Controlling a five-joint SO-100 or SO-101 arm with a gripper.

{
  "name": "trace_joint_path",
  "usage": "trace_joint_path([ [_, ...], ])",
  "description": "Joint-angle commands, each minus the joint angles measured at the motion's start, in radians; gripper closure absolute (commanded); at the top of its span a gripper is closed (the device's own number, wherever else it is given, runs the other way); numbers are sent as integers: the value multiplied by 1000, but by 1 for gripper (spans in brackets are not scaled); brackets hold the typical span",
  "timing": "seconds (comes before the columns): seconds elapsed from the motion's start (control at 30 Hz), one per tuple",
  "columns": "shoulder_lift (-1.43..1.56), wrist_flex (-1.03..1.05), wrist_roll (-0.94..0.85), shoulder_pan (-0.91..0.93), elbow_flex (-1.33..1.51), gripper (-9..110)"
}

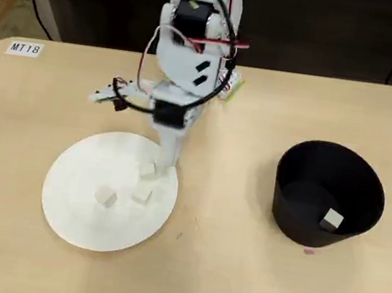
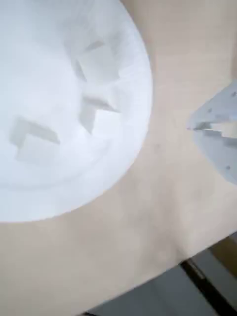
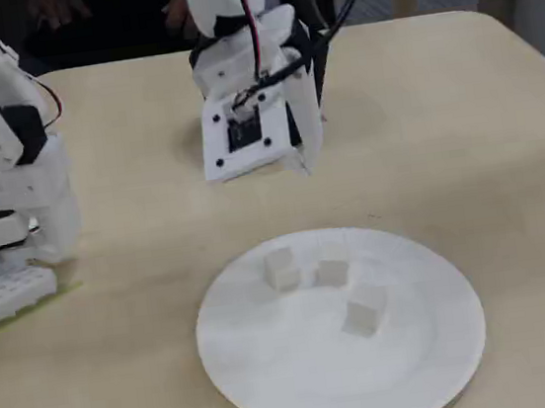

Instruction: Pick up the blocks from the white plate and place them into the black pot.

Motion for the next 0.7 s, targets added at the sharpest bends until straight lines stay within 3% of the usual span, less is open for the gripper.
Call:
trace_joint_path([
  [0.0, -95, 44, 6, 81, -144, 104],
  [0.37, -402, 137, -15, 156, -425, 104],
  [0.53, -489, 183, -55, 184, -500, 83],
  [0.67, -583, 241, -81, 196, -598, 74],
])
